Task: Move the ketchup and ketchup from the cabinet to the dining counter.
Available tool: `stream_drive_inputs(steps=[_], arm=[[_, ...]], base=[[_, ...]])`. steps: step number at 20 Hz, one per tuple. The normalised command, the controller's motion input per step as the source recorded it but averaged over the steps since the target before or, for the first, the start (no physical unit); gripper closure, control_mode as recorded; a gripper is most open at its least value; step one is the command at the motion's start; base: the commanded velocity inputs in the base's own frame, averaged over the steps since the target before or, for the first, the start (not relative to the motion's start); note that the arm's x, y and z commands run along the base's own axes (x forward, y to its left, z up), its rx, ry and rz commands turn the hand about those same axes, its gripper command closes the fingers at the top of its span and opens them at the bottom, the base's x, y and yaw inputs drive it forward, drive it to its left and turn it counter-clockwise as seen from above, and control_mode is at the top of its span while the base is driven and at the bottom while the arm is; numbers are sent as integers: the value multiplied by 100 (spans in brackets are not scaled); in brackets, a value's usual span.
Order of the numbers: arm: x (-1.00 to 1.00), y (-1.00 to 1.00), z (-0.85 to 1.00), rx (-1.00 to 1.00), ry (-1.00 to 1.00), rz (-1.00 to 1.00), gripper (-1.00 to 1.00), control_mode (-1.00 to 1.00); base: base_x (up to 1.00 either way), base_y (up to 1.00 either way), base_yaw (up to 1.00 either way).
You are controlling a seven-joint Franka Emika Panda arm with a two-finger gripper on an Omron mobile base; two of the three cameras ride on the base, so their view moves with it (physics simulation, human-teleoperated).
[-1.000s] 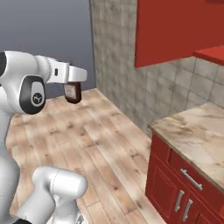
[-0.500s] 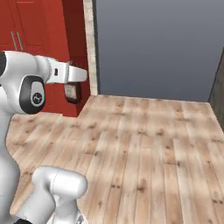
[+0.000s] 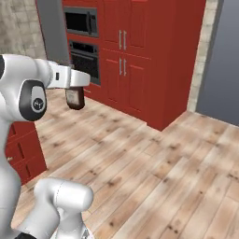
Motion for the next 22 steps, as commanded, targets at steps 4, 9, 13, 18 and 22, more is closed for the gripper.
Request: stream_drive_inputs(steps=[4, 9, 13, 18, 22], arm=[[0, 0, 0, 0, 0, 0, 100, 100], [0, 0, 0, 0, 0, 0, 100, 100], [0, 0, 0, 0, 0, 0, 100, 100], [0, 0, 0, 0, 0, 0, 100, 100], [0, 0, 0, 0, 0, 0, 100, 100]], base=[[87, -1, 29], [92, -2, 21], [92, -1, 21], [91, -1, 26], [91, -1, 26]])
